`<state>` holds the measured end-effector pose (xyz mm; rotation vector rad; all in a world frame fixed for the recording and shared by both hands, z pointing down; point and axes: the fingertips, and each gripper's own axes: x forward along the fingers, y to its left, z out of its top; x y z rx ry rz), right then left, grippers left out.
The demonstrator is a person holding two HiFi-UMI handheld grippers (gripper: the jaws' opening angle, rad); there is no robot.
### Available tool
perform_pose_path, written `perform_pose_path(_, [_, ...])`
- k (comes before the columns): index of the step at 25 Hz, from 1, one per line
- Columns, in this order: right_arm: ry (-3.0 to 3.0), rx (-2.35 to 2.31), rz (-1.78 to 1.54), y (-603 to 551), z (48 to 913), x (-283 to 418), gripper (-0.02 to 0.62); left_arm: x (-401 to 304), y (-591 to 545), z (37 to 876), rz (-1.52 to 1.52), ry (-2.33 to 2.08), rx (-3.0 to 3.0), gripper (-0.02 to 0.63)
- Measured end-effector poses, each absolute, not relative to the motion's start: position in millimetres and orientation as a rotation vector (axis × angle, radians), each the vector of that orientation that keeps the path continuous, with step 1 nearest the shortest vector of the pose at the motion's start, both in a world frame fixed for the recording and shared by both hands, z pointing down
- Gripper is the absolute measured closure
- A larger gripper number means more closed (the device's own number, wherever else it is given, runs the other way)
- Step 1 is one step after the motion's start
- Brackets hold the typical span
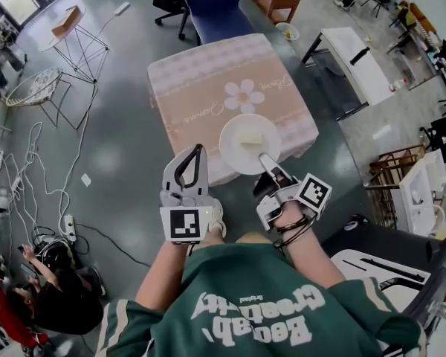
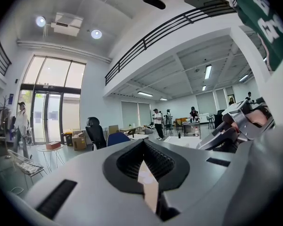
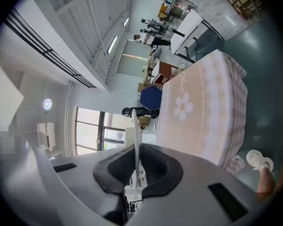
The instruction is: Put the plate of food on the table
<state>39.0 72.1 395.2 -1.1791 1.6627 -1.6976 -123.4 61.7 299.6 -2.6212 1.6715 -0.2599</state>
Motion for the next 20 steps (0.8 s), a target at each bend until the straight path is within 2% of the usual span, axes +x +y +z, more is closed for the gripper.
perform_pose_path(12, [1.629,-1.212,-1.684,-6,404,24,0.566,-144,-26,307,-0.283,1.646,-2.624,0.597])
perform_pose_path(20, [1.628,-1.197,-1.697,-28,407,29,0.566,-128,-50,315,-0.279,1.63,-2.638,0.597])
